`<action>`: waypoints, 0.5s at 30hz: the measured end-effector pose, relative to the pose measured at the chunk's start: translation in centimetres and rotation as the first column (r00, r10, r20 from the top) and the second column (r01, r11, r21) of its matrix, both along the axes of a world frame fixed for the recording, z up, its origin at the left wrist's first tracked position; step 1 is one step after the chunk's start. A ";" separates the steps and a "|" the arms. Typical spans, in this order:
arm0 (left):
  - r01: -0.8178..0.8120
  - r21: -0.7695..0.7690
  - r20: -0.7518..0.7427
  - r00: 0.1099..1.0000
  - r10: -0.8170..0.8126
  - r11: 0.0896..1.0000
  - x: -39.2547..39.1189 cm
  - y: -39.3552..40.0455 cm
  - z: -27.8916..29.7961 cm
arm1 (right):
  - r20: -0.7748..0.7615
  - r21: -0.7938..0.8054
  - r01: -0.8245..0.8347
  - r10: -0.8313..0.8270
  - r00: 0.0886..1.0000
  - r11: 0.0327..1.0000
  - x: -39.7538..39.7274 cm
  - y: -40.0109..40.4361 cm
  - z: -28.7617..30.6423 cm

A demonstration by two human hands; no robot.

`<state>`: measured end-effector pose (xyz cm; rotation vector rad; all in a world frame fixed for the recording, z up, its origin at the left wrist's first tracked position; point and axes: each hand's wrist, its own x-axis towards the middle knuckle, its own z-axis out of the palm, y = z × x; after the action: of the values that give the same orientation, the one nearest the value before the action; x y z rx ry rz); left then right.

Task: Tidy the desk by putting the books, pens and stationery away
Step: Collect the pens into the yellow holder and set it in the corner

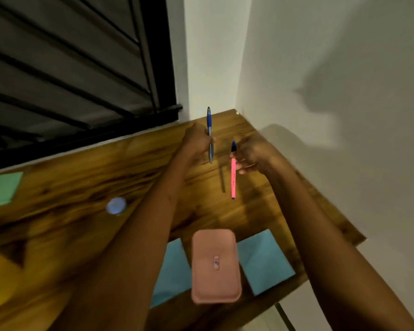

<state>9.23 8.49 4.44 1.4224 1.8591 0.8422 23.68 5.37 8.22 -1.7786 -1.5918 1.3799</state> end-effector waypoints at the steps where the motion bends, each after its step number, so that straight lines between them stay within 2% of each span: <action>1: -0.010 0.007 -0.002 1.000 0.010 1.000 -1.4 -1.6 0.7 | -0.046 -0.005 0.000 0.000 0.999 1.000 -1.6 -0.8 0.4; 4: -0.063 0.040 -0.052 0.997 0.065 0.997 -6.6 -7.4 2.8 | -0.137 -0.006 -0.061 0.060 0.989 0.998 -7.7 -4.5 1.8; 7: -0.152 0.063 -0.123 0.980 0.159 0.986 -11.9 -13.1 4.2 | -0.180 0.093 -0.105 0.121 0.976 0.990 -13.8 -8.2 2.6; 11: -0.293 0.110 -0.230 0.922 0.311 0.950 -19.1 -21.4 5.5 | -0.186 0.226 -0.163 0.207 0.960 0.960 -22.2 -13.7 3.0; 15: -0.432 0.132 -0.240 0.859 0.452 0.892 -25.7 -28.7 5.3 | -0.298 0.257 -0.183 0.257 0.919 0.949 -29.1 -19.4 3.0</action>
<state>-16.48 -20.20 9.73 1.2081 2.4435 0.9823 -5.39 -14.02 11.26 -1.1942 -1.7199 1.4393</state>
